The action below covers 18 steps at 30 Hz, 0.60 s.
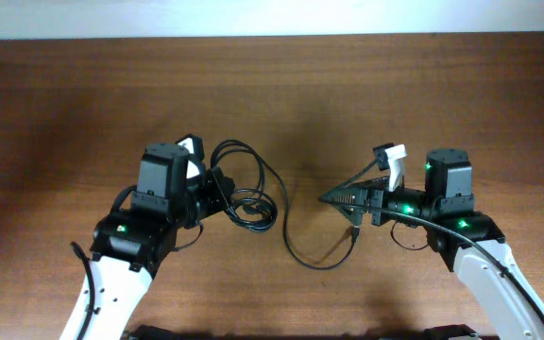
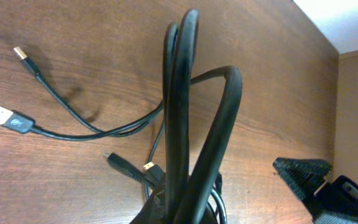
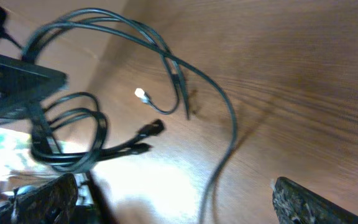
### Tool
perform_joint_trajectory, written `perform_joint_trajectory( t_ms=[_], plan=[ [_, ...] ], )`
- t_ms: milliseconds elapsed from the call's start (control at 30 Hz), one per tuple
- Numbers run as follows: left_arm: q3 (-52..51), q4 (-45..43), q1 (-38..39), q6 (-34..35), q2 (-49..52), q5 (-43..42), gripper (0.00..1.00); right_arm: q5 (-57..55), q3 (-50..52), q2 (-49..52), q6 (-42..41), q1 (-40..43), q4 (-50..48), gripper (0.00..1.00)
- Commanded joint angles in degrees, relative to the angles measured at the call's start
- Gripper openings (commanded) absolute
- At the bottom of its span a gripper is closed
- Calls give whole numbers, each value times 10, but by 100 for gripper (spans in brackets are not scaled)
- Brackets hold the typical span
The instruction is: Untangle cables
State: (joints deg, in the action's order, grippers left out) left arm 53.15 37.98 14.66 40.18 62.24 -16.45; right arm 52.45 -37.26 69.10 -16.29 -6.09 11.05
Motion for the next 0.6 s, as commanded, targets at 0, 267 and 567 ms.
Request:
perform_joint_trajectory(
  t_ms=[0, 267, 567],
  plan=[
    [8, -27, -1, 13, -9, -12, 0, 45, -8, 3, -96, 1, -16, 99],
    [8, -112, -1, -58, -1, -107, 0, 147, -8, 3, -119, 0, -28, 99],
    [8, -168, -1, -124, 68, -217, 0, 155, -8, 3, -132, 0, -54, 99]
  ],
)
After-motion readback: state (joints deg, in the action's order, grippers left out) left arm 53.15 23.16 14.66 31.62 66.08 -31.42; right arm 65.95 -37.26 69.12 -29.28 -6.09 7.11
